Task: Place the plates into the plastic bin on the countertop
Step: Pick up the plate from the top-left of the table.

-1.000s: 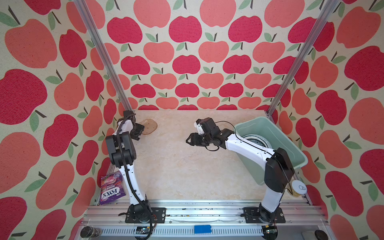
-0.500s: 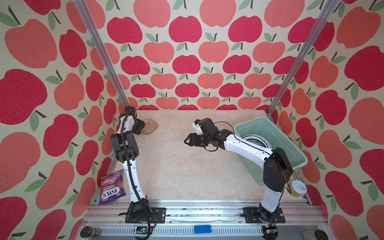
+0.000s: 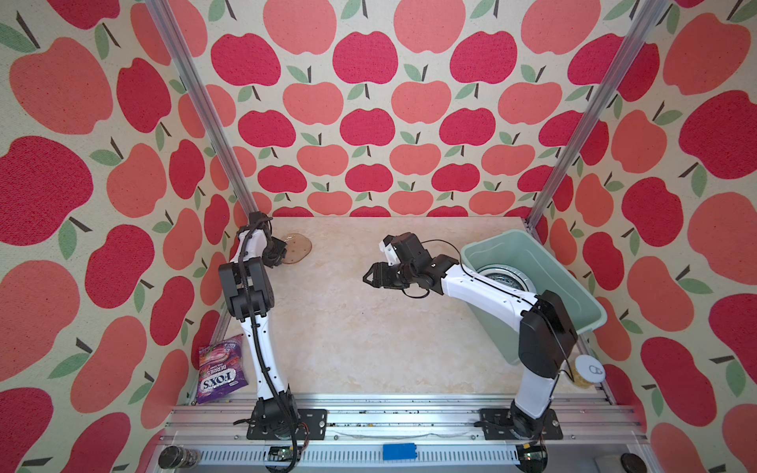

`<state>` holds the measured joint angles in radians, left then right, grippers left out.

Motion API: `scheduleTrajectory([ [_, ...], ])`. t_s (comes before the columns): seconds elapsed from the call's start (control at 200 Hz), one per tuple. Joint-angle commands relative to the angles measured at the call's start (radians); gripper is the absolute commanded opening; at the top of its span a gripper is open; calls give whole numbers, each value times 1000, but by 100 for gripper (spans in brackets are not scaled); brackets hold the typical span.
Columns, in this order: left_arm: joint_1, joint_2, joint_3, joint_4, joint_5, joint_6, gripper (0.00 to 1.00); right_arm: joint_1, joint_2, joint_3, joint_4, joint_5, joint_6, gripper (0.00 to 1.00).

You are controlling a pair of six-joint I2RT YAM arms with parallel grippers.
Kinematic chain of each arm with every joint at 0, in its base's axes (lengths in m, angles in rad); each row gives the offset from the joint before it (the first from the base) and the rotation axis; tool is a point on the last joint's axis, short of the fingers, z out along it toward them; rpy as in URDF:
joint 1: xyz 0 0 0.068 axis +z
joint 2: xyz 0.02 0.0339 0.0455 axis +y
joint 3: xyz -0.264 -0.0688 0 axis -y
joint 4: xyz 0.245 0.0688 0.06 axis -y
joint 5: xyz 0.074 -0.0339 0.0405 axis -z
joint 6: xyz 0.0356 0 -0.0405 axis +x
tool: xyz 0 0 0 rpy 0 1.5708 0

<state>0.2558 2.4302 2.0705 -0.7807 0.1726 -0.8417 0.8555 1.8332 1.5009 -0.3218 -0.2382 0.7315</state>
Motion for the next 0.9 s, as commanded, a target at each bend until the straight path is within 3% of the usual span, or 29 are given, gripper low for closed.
scheduleTrajectory([
  [0.0,-3,-3,-73,14,19,-23,21,-6,8,-7,-11,-3,3,61],
  [0.33,0,-55,-186,131,66,-32,2,-6,6,8,-58,11,-4,61],
  [0.485,2,-106,-236,218,154,-22,0,-4,2,30,-99,30,-10,61],
  [0.675,0,-244,-352,316,231,14,0,-4,-16,90,-146,52,-8,61],
  [0.895,-15,-506,-575,408,314,49,0,-6,-68,182,-201,74,24,61],
])
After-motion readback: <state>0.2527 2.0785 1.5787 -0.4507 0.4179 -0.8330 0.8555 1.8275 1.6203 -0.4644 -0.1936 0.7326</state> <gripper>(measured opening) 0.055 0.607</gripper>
